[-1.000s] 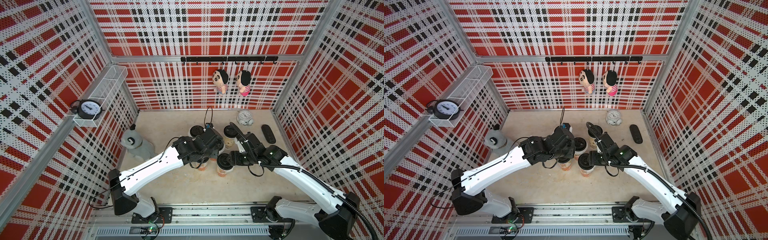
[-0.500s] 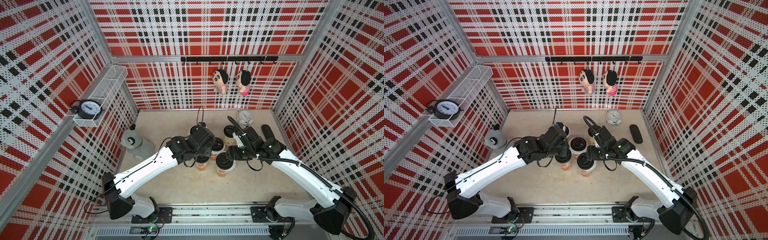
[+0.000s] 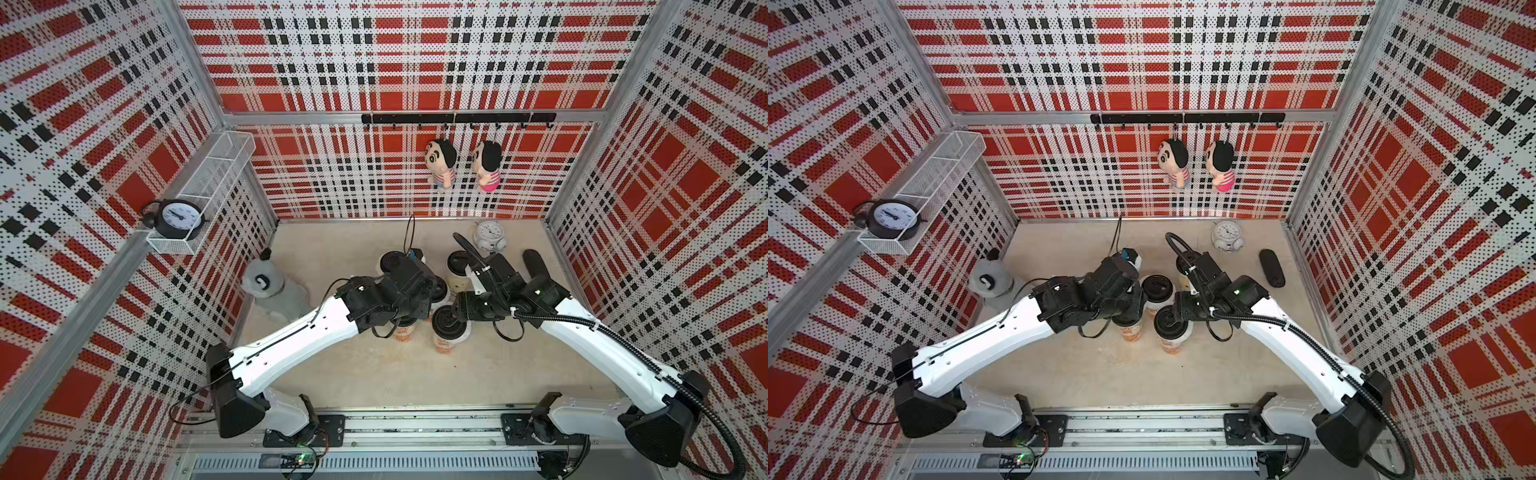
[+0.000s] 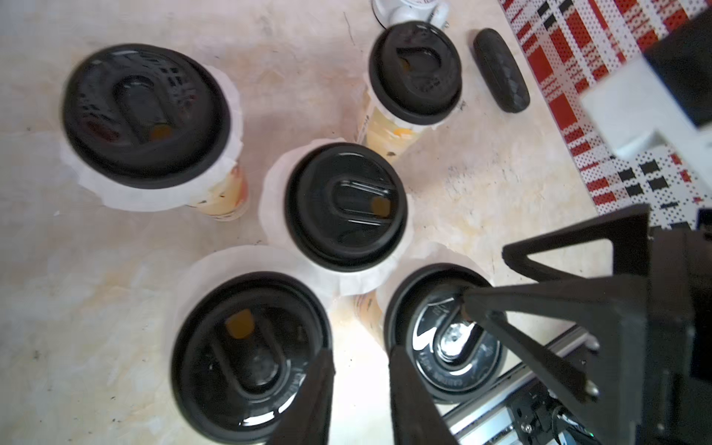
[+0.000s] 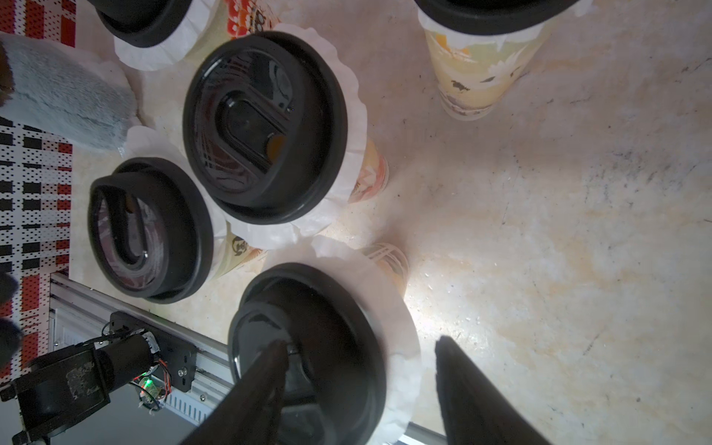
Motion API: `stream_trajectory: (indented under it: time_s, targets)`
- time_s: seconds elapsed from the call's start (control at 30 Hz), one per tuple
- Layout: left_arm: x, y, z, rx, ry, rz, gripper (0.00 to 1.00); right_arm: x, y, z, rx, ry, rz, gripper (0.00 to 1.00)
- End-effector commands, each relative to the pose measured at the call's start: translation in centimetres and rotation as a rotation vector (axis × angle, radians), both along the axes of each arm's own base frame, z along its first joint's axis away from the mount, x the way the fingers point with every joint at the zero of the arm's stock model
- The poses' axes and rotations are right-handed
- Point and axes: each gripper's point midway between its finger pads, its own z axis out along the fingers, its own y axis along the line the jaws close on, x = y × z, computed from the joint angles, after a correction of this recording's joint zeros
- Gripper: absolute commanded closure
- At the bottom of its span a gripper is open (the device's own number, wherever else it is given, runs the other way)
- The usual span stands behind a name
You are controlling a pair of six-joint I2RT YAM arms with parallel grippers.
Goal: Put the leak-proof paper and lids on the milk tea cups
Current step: Secure the cup lid on the cup.
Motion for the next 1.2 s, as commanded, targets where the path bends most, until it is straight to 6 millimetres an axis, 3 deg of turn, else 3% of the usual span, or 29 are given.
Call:
stream_trajectory:
  time_s: [0.0,0.2,0.37,0.63,0.87,1.17]
  targets:
    - [-0.3,-2.2,-0.6,0.013,0.001,-0.049,0.71,-0.7,-0.6,0.0,-0.009,-0.004,-0.010,0.35]
    - [-1.1,-4.8,-1.8,0.041,0.018,-0.109,0.71,-1.0,-1.0,-0.8,-0.017,0.004,-0.020,0.36]
    - [-1.4,-5.6,-2.9,0.064,0.031,-0.125,0.71,-1.1,-0.9,-1.2,-0.007,0.008,-0.020,0.36]
    - [-1.8,-6.0,-4.9,0.107,0.060,-0.138,0.71,-1.2,-0.8,-1.4,0.000,0.011,-0.017,0.36]
    - [-2.2,-4.8,-7.0,0.181,0.088,-0.124,0.71,-1.2,-0.8,-1.0,0.013,0.002,-0.018,0.36]
    - [-3.5,-4.6,-9.1,0.234,0.123,-0.136,0.71,-1.3,-1.3,1.9,0.045,-0.061,-0.031,0.36]
